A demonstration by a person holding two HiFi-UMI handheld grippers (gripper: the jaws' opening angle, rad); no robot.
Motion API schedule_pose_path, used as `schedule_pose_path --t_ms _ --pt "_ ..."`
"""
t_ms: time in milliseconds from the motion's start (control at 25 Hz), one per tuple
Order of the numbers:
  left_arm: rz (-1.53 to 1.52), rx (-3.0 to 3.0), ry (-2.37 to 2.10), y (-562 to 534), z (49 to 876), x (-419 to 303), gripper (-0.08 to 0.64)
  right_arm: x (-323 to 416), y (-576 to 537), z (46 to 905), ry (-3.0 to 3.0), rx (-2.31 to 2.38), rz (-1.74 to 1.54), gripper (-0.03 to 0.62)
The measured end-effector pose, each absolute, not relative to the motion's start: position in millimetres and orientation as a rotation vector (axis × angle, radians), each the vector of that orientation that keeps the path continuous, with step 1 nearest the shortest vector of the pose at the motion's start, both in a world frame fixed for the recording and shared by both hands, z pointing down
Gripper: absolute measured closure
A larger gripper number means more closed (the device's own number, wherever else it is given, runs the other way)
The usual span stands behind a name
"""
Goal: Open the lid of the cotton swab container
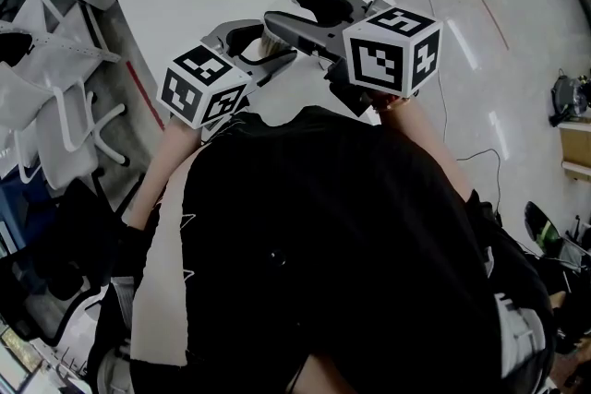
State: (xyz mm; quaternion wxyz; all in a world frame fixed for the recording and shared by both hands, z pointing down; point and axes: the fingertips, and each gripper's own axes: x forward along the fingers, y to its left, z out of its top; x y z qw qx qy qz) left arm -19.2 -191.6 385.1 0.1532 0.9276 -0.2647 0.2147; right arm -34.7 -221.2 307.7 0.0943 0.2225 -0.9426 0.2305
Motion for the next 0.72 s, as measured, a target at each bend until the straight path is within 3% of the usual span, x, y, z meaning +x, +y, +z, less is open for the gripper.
schedule_pose_path --t_ms 720 --pt "0.687 2.711 -0.670 -183 388 -15 0.301 -50 -222 307 -2.788 0.597 0.628 0.345"
